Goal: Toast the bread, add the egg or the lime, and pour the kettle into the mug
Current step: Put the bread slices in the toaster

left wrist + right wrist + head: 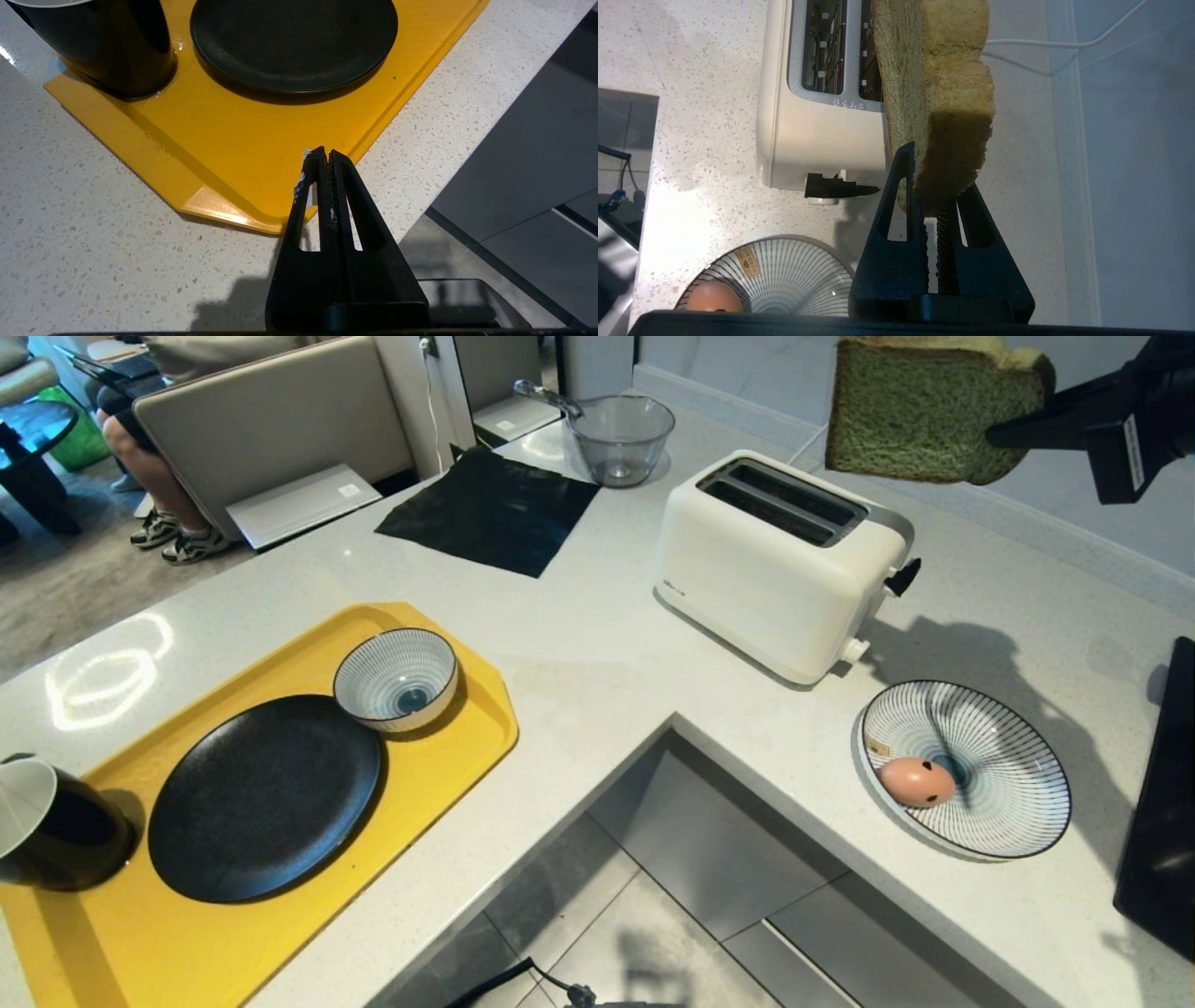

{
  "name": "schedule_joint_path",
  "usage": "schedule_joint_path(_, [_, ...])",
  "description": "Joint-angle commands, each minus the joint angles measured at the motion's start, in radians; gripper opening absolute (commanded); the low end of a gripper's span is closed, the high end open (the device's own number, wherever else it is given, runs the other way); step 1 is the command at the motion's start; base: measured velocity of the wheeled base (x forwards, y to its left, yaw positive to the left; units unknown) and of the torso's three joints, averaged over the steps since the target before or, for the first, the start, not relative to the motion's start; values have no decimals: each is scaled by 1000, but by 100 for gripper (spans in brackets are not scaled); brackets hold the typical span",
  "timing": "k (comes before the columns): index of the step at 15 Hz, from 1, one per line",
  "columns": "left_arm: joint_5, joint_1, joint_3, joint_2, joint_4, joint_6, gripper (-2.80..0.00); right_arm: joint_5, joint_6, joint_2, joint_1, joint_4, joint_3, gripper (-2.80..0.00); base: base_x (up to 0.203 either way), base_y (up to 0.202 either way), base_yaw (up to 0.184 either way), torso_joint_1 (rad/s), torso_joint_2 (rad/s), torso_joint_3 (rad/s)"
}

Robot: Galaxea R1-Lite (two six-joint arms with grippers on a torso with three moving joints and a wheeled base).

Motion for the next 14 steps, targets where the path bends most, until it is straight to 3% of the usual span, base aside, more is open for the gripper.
schedule_joint_path(1, [0,0,14,0,0,-1,-280,0,-4,-8,1,6,0,-280,0,0,0,0,0,0])
schedule_joint_path(10, [2,0,14,0,0,2,-280,-20,-4,-8,2,4,0,-280,0,0,0,0,0,0])
schedule_joint_path(14, [2,0,14,0,0,0,-280,-20,-4,-7,2,4,0,-280,167,0,-1,1,3,3])
